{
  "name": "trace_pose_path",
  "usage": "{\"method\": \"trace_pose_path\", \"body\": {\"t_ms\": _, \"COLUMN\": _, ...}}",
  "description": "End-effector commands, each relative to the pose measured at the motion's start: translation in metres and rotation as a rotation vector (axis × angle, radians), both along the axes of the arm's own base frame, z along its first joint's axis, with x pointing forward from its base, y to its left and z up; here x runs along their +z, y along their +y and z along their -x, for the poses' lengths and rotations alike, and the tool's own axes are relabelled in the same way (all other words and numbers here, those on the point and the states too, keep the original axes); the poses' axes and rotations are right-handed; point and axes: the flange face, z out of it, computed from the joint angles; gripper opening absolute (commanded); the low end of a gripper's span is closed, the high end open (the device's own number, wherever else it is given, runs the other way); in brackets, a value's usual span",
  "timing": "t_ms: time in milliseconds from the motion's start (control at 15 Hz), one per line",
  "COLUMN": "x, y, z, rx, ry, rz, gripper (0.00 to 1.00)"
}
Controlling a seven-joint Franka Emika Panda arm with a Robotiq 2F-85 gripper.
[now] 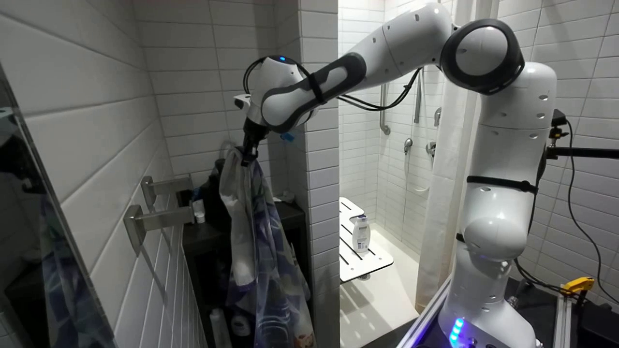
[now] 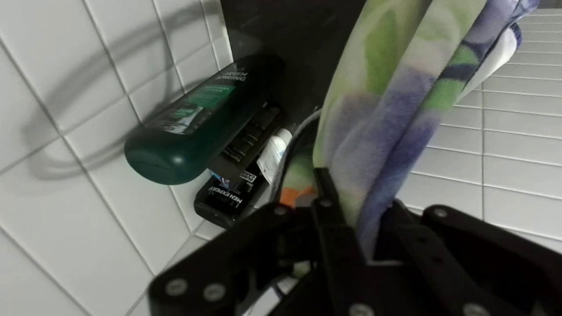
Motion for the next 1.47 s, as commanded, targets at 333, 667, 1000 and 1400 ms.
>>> {"method": "trace_pose_path", "body": {"t_ms": 333, "x": 0.005, "y": 0.002, "z": 0.0, "rx": 0.002, "ry": -0.007, "rz": -0.001, "gripper": 0.12}}
{"method": "trace_pose_path", "body": {"t_ms": 667, "x": 0.005, "y": 0.002, "z": 0.0, "rx": 0.002, "ry": -0.007, "rz": -0.001, "gripper": 0.12}}
{"method": "trace_pose_path", "body": {"t_ms": 1000, "x": 0.006, "y": -0.004, "z": -0.004, "rx": -0.012, "ry": -0.011, "rz": -0.012, "gripper": 0.03}}
{"method": "trace_pose_path", "body": {"t_ms": 1400, "x": -0.002, "y": -0.051, "z": -0.033, "rx": -0.119, "ry": -0.001, "rz": -0.101, "gripper": 0.03}}
